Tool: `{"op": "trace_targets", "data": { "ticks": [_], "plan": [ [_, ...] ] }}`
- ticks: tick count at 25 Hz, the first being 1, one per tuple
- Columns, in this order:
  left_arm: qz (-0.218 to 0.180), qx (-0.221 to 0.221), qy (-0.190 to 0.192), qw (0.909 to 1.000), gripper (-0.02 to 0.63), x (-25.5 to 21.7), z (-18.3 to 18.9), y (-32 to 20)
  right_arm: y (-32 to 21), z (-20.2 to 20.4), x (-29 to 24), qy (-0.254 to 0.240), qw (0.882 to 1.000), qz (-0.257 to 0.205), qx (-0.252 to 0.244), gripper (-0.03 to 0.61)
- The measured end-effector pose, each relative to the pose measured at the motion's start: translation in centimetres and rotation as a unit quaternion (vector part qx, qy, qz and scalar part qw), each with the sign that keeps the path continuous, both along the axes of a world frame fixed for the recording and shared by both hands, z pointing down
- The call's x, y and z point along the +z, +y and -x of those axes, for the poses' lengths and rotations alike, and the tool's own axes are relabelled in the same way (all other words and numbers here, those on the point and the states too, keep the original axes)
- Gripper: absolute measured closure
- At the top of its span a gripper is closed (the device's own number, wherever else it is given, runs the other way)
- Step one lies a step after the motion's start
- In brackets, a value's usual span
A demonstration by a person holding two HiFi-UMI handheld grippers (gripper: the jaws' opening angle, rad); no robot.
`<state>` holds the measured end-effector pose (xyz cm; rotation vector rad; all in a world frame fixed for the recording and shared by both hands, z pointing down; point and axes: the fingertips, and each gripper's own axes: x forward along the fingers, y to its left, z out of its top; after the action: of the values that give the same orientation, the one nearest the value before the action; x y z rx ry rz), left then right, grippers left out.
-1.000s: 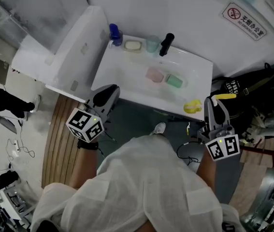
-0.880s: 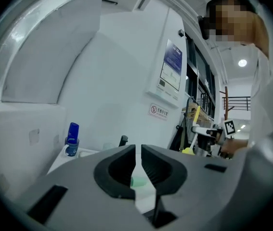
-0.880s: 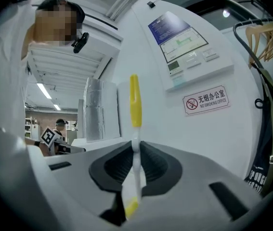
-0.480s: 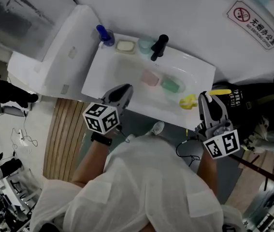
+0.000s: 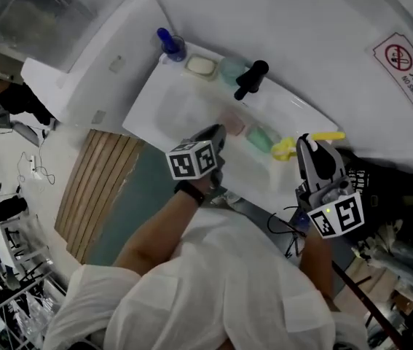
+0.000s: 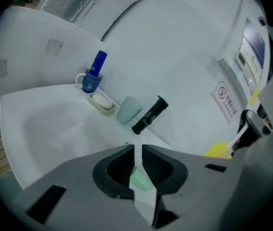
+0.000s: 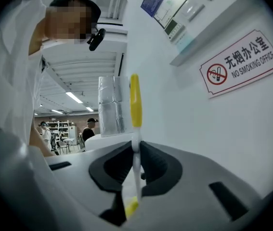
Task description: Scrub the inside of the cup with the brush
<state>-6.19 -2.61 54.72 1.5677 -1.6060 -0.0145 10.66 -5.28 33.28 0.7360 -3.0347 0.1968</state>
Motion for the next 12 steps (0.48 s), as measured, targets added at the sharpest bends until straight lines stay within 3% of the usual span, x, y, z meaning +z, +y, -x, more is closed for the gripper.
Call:
{"op": "trace_targets", "data": {
  "ticks": [4,6,12],
  "plan": [
    [0.039,-0.066,0.050,0.9958,0.524,4.6,-0.8,-1.5,-1.6,1.5,1.0,0.005,1.000,0.004,-0.029,0.540],
    [0.062,-0.100,0.071,0.9904,0.467,6.8,-0.9,-1.8,-2.2,2.3,1.3,0.008,0.999,0.006,-0.041,0.540],
    [0.111,-0.169,0.106,0.9736,0.389,11.3,-0.6,-3.4,-3.4,4.1,2.7,0.017,0.998,0.022,-0.057,0.540]
  ]
}}
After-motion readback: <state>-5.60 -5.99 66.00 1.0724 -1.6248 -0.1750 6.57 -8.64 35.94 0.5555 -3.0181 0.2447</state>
